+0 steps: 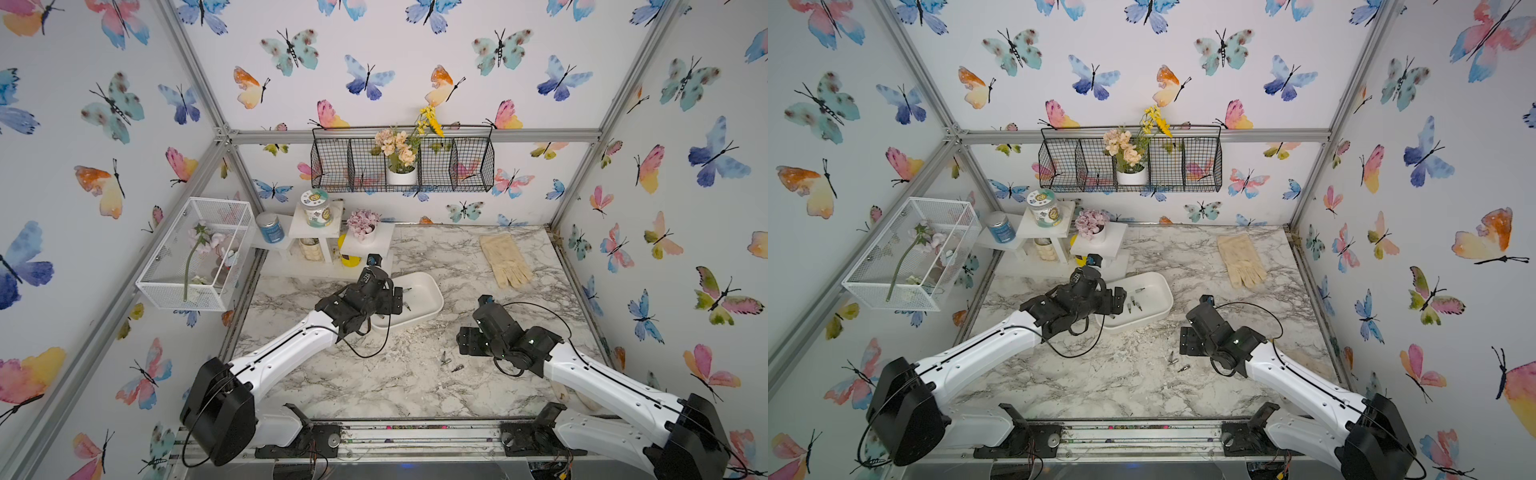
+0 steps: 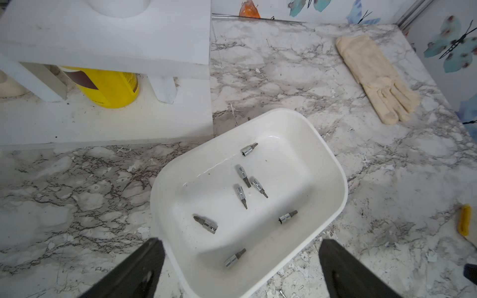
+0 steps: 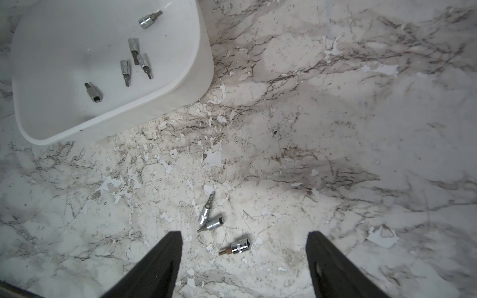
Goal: Put the bit on the desktop into the storage box
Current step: Pick up the screwdriver bit from the center of the board.
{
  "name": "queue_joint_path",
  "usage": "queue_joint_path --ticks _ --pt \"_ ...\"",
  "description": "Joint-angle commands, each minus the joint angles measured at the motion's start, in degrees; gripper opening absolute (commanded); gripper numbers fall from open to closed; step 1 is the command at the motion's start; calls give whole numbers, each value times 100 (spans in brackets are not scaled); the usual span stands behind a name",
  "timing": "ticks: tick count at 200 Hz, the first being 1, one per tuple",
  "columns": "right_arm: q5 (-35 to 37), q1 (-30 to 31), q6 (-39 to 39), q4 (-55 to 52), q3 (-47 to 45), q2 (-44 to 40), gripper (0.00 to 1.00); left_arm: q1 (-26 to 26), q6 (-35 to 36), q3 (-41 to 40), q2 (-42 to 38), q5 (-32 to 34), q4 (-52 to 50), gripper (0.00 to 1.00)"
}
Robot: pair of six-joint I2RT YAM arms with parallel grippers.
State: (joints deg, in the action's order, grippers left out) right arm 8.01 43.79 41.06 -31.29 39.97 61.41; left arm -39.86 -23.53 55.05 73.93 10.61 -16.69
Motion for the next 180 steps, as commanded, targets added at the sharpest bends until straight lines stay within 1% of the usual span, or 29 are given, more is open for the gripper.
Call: queue_joint_path --ticks 1,32,64,105,120,180 --pt "-469 -20 216 -129 -204 -69 78 14 -208 -326 -415 -300 -27 99" --pt "-886 -20 271 -54 -368 132 72 14 -399 -775 -869 -393 3 99" --pt "-1153 -20 288 185 -618 242 65 12 -511 -1027 -1117 -413 34 99" --pt "-1397 -20 269 325 -725 448 60 13 -525 -1066 -1066 -457 24 99" --pt "-1462 -20 254 400 -752 511 56 8 -538 -1072 -1022 -481 42 99" --pt "-1590 -20 235 618 -789 784 50 10 -590 -1193 -1021 -506 131 99"
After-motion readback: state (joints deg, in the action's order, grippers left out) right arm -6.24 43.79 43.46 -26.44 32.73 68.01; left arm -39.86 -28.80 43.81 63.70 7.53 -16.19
